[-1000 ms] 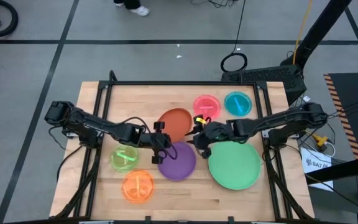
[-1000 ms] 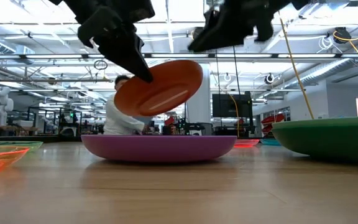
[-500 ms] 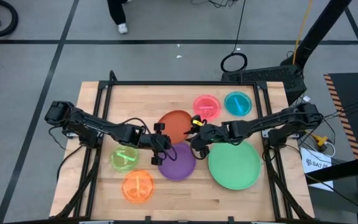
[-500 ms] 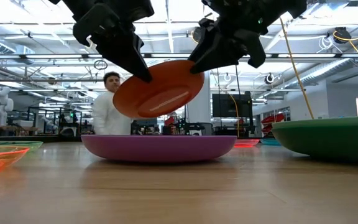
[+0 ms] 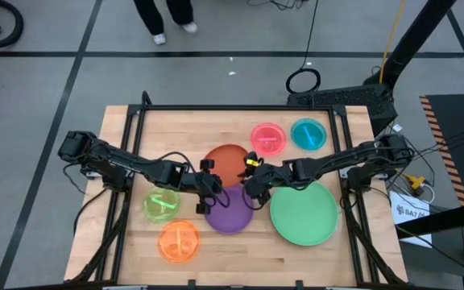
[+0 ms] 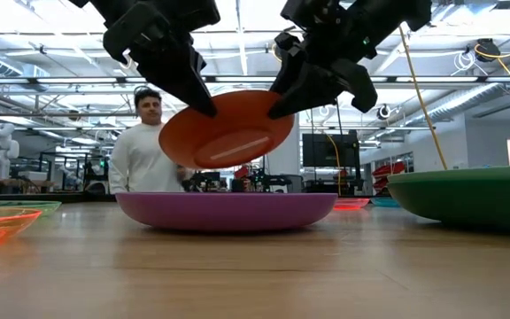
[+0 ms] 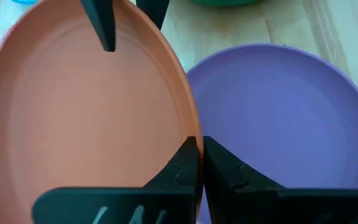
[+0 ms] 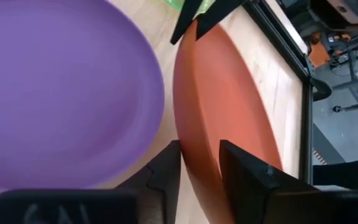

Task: Stack plastic plates
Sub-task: Stack the orange plate on top of the light green plate

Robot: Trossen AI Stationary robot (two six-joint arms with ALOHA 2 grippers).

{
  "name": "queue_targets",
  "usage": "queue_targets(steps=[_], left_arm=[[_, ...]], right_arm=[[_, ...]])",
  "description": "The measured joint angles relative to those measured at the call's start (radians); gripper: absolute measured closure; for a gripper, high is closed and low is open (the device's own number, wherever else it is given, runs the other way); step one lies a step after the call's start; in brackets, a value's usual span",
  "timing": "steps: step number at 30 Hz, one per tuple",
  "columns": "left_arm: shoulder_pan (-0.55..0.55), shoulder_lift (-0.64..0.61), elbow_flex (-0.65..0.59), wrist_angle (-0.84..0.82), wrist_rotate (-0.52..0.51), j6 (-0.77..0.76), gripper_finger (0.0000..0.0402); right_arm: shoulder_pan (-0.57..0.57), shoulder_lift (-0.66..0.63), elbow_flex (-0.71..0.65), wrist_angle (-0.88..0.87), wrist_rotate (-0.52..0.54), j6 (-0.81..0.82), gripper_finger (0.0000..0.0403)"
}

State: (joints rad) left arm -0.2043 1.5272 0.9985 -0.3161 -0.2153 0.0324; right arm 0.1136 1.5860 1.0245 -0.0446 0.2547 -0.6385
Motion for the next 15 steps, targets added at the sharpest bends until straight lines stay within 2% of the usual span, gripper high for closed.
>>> queue_targets(steps=[8,15], left_arm=[[0.001,-0.002,0.002,0.023,-0.014,0.017,0.0363],[0.001,-0.003,0.003,0.034,-0.022,0.032,0.0357]], right_arm=[[0.000,-0.001,-0.003,-0.003,-0.009,-0.025,0.0348],[0.001,-0.001,-0.003,-0.007,-0.014,-0.038,0.0383]])
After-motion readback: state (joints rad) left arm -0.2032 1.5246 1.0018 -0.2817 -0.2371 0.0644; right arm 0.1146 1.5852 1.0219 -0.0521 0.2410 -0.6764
